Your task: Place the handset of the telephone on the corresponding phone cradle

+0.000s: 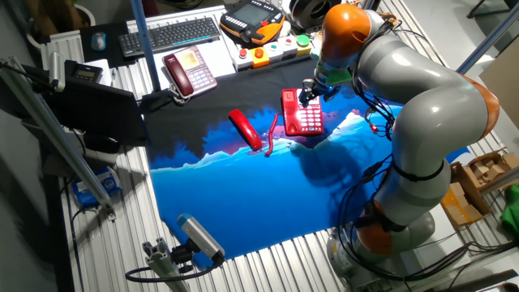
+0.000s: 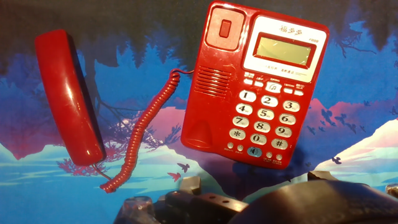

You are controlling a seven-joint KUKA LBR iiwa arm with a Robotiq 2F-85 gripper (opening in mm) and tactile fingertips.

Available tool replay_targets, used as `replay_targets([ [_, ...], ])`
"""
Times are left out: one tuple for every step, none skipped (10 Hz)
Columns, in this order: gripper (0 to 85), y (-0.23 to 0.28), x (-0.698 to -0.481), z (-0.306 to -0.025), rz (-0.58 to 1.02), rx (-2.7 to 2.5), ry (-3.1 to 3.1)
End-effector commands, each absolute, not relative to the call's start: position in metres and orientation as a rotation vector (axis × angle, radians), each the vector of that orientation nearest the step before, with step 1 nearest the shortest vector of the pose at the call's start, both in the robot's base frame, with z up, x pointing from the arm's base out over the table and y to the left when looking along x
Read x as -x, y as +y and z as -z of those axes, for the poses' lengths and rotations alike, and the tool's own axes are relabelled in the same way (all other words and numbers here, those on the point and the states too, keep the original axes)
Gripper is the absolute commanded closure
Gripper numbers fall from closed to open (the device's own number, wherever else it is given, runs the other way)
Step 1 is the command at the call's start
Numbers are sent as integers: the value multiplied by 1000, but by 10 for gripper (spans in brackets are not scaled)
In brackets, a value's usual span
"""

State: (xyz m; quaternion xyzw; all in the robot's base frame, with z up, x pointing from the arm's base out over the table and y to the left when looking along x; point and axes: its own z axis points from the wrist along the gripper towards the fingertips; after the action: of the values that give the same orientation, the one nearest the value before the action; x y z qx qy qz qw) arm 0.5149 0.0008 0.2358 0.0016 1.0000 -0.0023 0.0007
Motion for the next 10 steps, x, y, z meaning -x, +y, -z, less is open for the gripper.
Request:
replay_targets([
  [843,1,-515,-236,87,-81,3140],
  [843,2,-514,-237,87,-84,3140],
  [843,2,-514,-237,87,-84,3140],
  [843,2,-514,-237,87,-84,3140],
  [843,2,-515,-237,87,-84,3139],
  [843,2,-515,-237,82,-84,3139],
  [843,3,-515,-236,84,-83,3136],
  [843,3,-515,-236,84,-83,3134],
  [843,4,-515,-235,84,-83,3133],
  [843,6,-516,-235,86,-85,3130],
])
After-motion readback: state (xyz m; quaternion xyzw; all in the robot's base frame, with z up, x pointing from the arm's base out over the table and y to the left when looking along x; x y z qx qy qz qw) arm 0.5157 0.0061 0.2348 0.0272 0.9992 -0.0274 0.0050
